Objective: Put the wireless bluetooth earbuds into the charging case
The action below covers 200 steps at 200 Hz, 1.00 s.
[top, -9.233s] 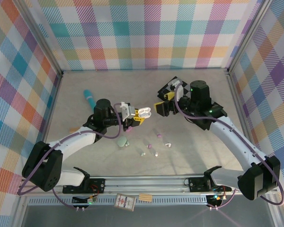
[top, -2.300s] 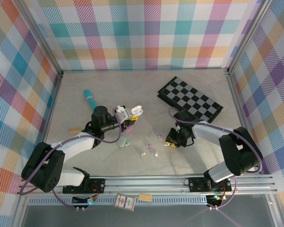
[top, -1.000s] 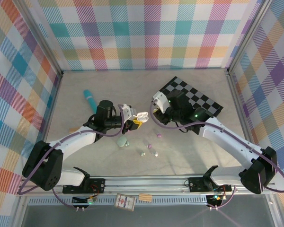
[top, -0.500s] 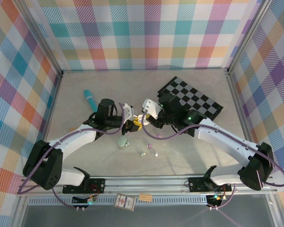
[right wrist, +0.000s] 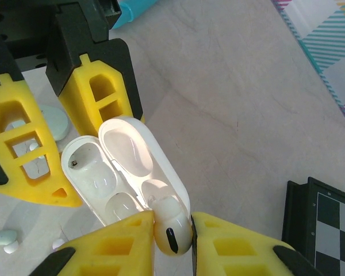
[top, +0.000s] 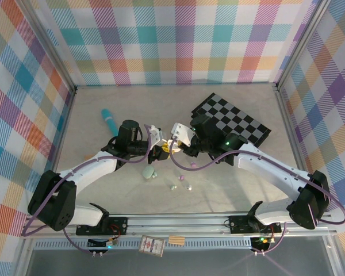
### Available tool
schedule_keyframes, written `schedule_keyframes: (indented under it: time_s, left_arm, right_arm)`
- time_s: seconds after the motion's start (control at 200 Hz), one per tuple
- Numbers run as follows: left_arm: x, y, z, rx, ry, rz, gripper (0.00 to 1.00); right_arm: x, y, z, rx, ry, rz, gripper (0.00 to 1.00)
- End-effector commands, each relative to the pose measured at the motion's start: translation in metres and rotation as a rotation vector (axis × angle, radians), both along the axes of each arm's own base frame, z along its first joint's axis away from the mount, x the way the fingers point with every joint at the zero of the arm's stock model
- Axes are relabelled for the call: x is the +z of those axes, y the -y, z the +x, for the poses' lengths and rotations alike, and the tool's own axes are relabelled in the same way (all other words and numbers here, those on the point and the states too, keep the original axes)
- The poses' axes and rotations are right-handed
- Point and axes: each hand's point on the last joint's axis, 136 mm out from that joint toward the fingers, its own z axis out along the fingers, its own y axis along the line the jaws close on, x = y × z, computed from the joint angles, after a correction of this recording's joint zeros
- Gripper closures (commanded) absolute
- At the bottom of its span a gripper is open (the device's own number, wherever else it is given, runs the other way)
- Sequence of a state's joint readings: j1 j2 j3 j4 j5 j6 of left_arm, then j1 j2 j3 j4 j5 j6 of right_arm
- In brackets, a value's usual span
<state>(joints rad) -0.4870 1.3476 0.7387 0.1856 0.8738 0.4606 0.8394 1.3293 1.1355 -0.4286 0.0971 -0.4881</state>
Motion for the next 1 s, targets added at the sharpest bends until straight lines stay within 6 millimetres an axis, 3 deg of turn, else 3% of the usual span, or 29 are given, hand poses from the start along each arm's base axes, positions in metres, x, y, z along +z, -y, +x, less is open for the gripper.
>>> schedule_keyframes:
  time_s: [0.0,0.6,0.82,0.995]
  left_arm:
    - [0.019,0.007,0.003,-0.025,0.035,-0.041,0.97]
    - [0.028,0.01,0.004,-0.036,0.044,-0.062,0.97]
    - [0.027,0.008,0.003,-0.032,0.06,-0.062,0.97]
    - [0.027,0.002,0.009,0.025,0.116,-0.072,0.97]
  right_arm:
    - [0.005,-0.003,-0.002,0.027,0.018,-0.003,0.78]
    - [0.0,-0.004,-0.018,0.14,0.067,-0.039,0.72]
    - [0.026,0.001,-0.02,0.102,0.088,0.057,0.41]
    - [0.05,0.024,-0.014,-0.029,-0.036,0.326,0.29]
